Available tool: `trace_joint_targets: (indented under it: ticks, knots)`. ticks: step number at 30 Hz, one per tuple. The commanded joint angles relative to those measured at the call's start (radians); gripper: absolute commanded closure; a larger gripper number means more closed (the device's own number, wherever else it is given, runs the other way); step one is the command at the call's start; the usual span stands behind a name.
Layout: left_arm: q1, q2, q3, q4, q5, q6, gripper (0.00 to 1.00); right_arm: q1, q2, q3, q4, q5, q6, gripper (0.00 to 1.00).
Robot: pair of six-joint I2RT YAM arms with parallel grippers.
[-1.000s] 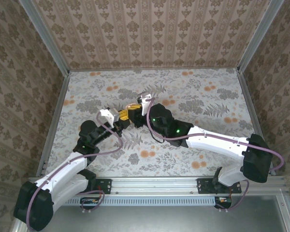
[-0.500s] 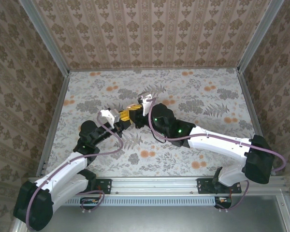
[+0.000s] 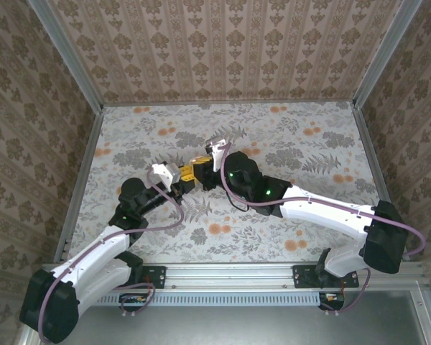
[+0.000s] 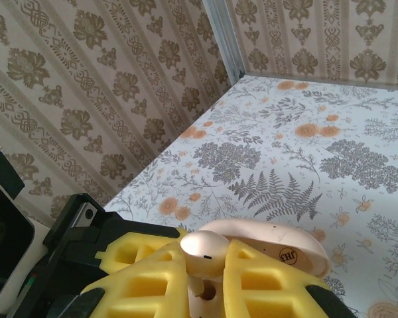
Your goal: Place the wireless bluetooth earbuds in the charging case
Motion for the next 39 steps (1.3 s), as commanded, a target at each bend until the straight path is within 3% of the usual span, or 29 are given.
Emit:
trace_joint_targets:
  ticks: [1, 12, 39]
  knots:
    - [-0.011, -0.021, 0.03, 0.01, 0.034, 0.028, 1.0, -0.013, -0.02, 0.026, -0.007, 0.031, -0.025, 0.86]
    - [-0.011, -0.031, 0.033, 0.005, 0.034, 0.03, 1.0, -0.013, -0.02, 0.029, -0.013, 0.054, -0.096, 0.86]
    - [-0.011, -0.01, 0.044, 0.034, -0.009, -0.018, 1.0, 0.004, -0.055, -0.044, 0.041, -0.006, -0.008, 0.86]
